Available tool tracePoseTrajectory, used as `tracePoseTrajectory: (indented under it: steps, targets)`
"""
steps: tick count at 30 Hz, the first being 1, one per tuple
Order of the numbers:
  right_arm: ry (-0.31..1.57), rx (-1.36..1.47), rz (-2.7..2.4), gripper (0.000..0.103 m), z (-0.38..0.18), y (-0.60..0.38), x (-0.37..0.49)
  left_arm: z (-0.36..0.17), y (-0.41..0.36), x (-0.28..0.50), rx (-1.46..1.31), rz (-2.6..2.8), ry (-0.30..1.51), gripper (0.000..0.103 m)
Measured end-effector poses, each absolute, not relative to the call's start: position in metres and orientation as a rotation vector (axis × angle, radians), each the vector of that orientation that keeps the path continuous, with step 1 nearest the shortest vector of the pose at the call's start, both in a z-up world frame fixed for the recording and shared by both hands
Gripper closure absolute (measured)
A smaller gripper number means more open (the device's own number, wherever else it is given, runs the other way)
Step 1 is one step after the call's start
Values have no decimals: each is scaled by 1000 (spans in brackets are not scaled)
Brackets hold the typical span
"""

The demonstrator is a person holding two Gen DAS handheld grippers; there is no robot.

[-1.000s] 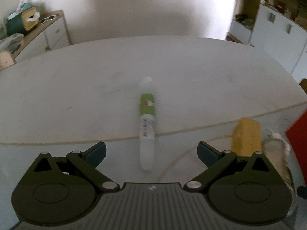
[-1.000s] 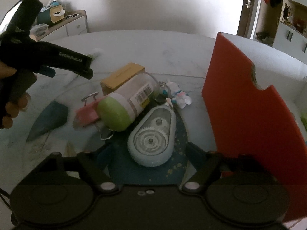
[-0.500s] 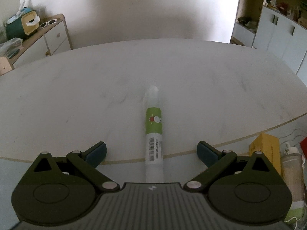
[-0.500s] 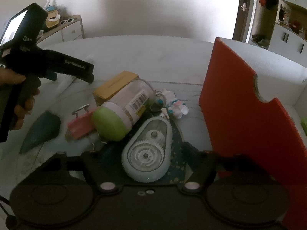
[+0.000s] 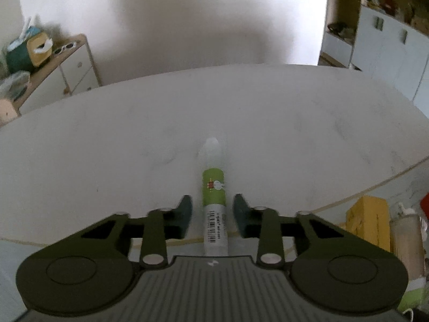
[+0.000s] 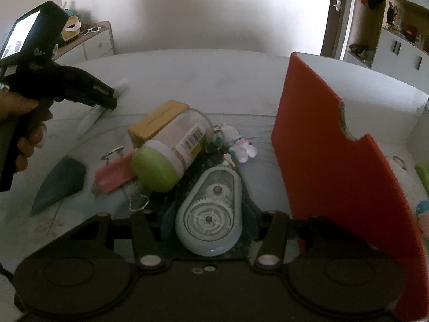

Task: Organize rigid objects
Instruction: 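Grasp the white-green glue stick with the left gripper while the right grasps the teal tape dispenser, then lift and carry the glue stick and tape dispenser with both grippers over the box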

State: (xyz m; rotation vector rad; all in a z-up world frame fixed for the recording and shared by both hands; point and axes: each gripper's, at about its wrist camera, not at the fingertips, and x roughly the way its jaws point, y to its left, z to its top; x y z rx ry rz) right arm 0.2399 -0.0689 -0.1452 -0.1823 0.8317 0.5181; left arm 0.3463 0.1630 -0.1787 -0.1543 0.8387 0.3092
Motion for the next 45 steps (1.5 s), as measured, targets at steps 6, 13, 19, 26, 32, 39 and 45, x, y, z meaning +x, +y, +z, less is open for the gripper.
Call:
tracePoseTrajectory:
  steps: [6,13,19,26,32,39,45]
  targets:
    - [834,-155,515,51,-136,-77,232,-176,160,339,-149,270,847,86]
    - [829,-120,513,51,-116,-89,213,-172,151,313,-179,223,847,86]
    - [825,-89,522,51,-94,-101,196,-159,143,282,-209,177,835,86]
    - [800,-79,524,51,-72,-117,171,-144,134,249,-256,122,829,86]
    - [790,-43,512,51,-56,-133,157,-130,119,223,-245,67,819,86]
    - [736,-61,484,51,-31,-153,149,-103,97,196,-246,-12,796,86]
    - [704,-70,465,51,-17,-181,153,-63,68,182,-235,-98,741,86]
